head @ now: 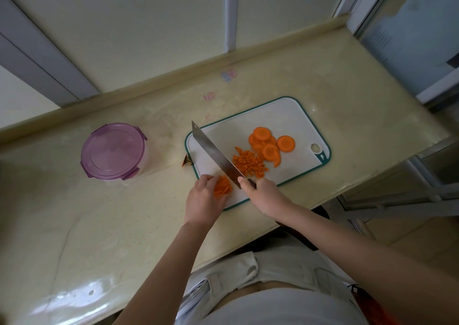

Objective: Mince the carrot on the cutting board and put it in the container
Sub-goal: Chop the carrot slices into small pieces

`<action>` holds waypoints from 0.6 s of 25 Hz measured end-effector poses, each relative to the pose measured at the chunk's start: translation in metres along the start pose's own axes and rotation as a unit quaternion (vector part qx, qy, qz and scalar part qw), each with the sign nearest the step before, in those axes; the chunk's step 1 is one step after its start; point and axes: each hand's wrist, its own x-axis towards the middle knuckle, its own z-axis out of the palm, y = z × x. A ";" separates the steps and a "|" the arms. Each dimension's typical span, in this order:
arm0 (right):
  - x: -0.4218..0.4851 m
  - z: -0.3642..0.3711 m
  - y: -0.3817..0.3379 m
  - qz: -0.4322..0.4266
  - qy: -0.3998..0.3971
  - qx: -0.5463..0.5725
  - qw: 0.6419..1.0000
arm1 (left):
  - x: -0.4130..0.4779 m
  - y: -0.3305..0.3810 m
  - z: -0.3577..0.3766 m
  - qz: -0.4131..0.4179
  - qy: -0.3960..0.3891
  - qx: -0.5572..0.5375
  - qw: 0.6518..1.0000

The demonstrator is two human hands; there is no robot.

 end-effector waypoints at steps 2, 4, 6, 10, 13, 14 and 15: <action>0.000 0.001 0.000 0.007 -0.001 0.000 1.000 | 0.001 0.002 0.001 -0.025 -0.010 -0.039 0.999; -0.001 0.002 0.000 0.001 -0.004 -0.018 1.000 | 0.004 0.005 0.003 -0.033 -0.013 -0.059 0.998; -0.002 0.003 0.000 -0.008 -0.008 -0.025 1.000 | 0.007 0.007 0.005 -0.037 -0.010 -0.071 0.997; -0.001 0.003 -0.001 -0.001 -0.010 -0.025 1.000 | 0.006 0.007 0.011 -0.032 0.015 -0.058 0.998; 0.001 0.006 -0.001 0.011 -0.013 -0.033 0.999 | 0.006 0.009 0.013 -0.036 0.021 -0.047 0.998; 0.002 0.006 -0.002 0.015 -0.013 -0.034 0.999 | 0.007 0.009 0.013 -0.036 0.022 -0.044 0.998; 0.002 0.007 -0.002 0.017 -0.013 -0.034 0.999 | 0.007 0.009 0.013 -0.035 0.022 -0.043 0.998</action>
